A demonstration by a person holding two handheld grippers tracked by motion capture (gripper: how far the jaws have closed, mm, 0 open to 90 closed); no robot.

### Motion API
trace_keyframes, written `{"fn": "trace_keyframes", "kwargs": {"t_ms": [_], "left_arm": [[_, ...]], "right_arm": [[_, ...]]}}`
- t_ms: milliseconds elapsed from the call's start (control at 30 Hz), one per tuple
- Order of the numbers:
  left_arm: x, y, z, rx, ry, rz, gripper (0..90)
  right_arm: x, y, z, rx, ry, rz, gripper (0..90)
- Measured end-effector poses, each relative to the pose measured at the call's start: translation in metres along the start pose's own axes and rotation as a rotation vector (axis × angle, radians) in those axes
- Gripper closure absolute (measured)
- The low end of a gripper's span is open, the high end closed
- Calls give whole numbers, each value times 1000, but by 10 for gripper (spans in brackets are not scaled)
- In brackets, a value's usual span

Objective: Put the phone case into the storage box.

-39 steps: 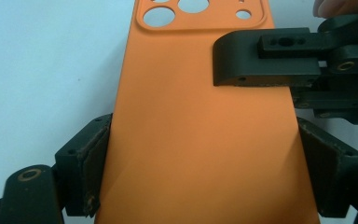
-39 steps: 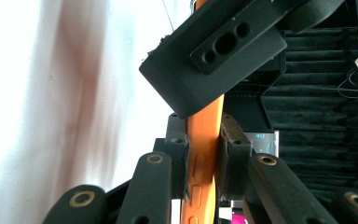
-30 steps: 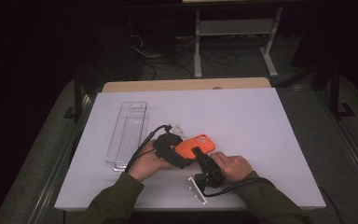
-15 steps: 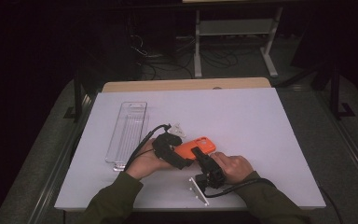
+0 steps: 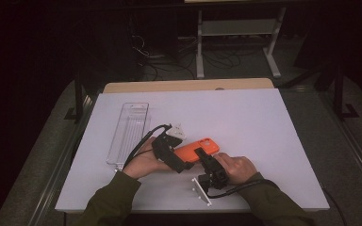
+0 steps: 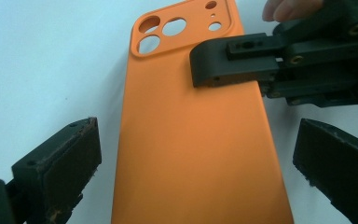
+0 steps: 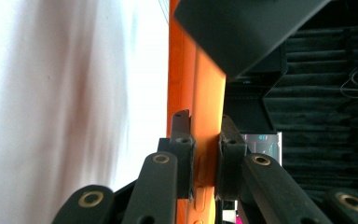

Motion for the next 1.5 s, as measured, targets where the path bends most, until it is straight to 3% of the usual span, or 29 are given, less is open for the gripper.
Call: {"fn": "trace_keyframes", "kwargs": {"t_ms": [233, 267, 567, 600, 633, 833, 967, 1033, 1200, 1333, 1400, 1500], "left_arm": [[-6, -1, -1, 5, -9, 39, 8], [-7, -1, -2, 21, -9, 38, 8], [-17, -9, -9, -3, 12, 84, 8], [-18, -10, -10, -8, 16, 90, 8], [-20, -11, -11, -10, 20, 93, 8], [-20, -20, -17, -25, 25, 96, 8], [-19, -23, -18, -63, 30, 123, 8], [-21, -23, -18, -51, 34, 127, 8], [-18, -25, -14, -13, 24, 95, 8], [-16, -26, -13, -15, 16, 83, 9], [-15, -26, -13, 5, 14, 76, 8], [-14, -26, -12, -7, 8, 75, 8]], "right_arm": [[2, -10, 4, 22, 3, -35, 788], [3, -12, 6, 23, -7, -38, 788], [3, -34, 22, 63, -31, -107, 788], [2, -37, 22, 47, -13, -121, 788], [2, -39, 23, 64, -18, -130, 788], [1, -46, 33, 84, -52, -137, 788], [-1, -49, 36, 102, -45, -152, 788], [-1, -49, 37, 110, -44, -154, 788], [-1, -48, 37, 120, -47, -156, 788], [-2, -48, 38, 139, -50, -157, 788], [-2, -48, 39, 148, -49, -157, 788], [-3, -48, 40, 164, -46, -157, 787]]}}
Point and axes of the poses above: each handheld gripper's, and its own axes: x roughly forward along the jaws, y roughly out of its top, z roughly to its right, the point moved 5 cm from there along x, roughly forward along the jaws, and after that the axes turned 13 degrees about x, right-handed, at the moved point
